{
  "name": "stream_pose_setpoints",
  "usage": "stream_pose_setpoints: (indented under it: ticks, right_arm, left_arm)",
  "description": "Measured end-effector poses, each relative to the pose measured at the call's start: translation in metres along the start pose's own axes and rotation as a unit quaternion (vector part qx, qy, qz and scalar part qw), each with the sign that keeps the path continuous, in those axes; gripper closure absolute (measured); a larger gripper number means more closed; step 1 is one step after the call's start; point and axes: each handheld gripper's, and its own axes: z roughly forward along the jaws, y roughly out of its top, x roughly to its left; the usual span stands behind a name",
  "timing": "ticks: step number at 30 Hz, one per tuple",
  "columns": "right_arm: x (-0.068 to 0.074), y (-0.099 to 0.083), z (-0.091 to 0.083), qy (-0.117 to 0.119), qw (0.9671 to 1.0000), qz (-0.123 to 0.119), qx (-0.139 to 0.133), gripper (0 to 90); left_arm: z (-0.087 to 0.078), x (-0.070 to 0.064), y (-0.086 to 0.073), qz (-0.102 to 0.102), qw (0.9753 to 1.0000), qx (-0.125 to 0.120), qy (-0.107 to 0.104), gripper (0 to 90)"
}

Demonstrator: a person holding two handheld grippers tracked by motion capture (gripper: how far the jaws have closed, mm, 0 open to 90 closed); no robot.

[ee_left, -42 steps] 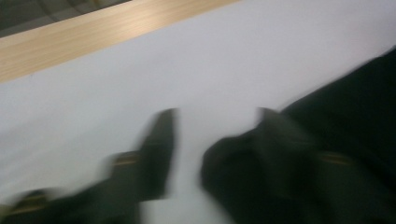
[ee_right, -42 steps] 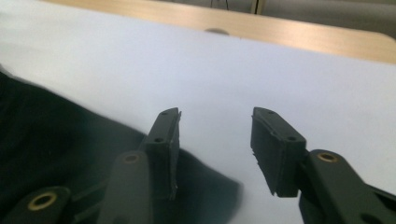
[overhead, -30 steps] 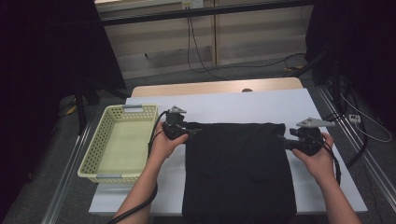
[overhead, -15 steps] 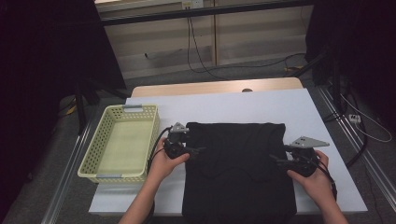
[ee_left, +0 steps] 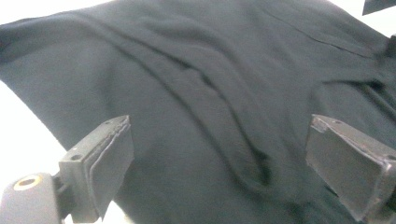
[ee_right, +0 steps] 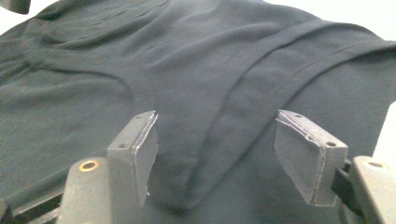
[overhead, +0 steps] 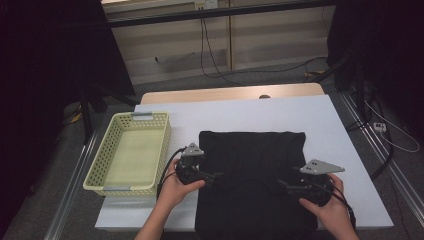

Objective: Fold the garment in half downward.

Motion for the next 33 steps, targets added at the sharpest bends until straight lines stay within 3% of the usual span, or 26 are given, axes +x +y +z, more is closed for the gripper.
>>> stream_pose_setpoints:
  ticks: [5, 7, 8, 11, 14, 17, 20, 24, 26, 29, 33]
  right_arm:
    - [0.006, -0.006, -0.002, 0.004, 1.0000, -0.008, 0.000, 36.9]
    - [0.006, -0.008, -0.003, 0.013, 0.9998, 0.014, -0.004, 37.6]
    - [0.007, -0.009, -0.003, 0.020, 0.9996, 0.019, -0.006, 38.9]
    - [0.012, -0.011, -0.004, 0.017, 0.9998, 0.000, 0.002, 40.7]
    - [0.011, -0.010, -0.002, 0.030, 0.9994, 0.014, -0.006, 48.5]
    - [0.011, -0.010, 0.001, 0.026, 0.9996, 0.009, 0.003, 49.2]
    - [0.011, -0.011, 0.005, 0.030, 0.9994, 0.008, 0.017, 50.6]
    - [0.013, -0.012, 0.007, 0.025, 0.9993, -0.007, 0.026, 58.0]
    - [0.012, -0.013, 0.007, 0.026, 0.9993, -0.009, 0.026, 58.5]
    - [0.012, -0.013, 0.007, 0.024, 0.9992, -0.016, 0.026, 59.6]
    - [0.014, -0.013, 0.008, 0.018, 0.9991, -0.024, 0.028, 60.3]
  left_arm:
    - [0.003, -0.008, -0.003, 0.011, 0.9998, 0.005, -0.018, 8.0]
    - [0.006, -0.011, -0.005, 0.024, 0.9997, 0.009, -0.001, 9.6]
    - [0.006, -0.012, -0.005, 0.030, 0.9994, 0.014, -0.003, 11.4]
    - [0.004, -0.016, -0.004, 0.044, 0.9990, 0.004, 0.005, 18.4]
    - [0.000, -0.022, -0.002, 0.049, 0.9988, -0.001, 0.006, 22.8]
    - [0.001, -0.024, -0.005, 0.067, 0.9977, 0.006, 0.011, 28.0]
    - [0.006, -0.024, -0.008, 0.063, 0.9979, 0.015, 0.004, 32.6]
    - [0.009, -0.026, -0.011, 0.079, 0.9965, 0.024, 0.009, 41.0]
    - [0.010, -0.023, -0.012, 0.074, 0.9969, 0.026, 0.010, 41.4]
    - [0.013, -0.022, -0.015, 0.086, 0.9956, 0.034, 0.017, 41.4]
    - [0.013, -0.022, -0.016, 0.085, 0.9957, 0.035, 0.009, 42.4]
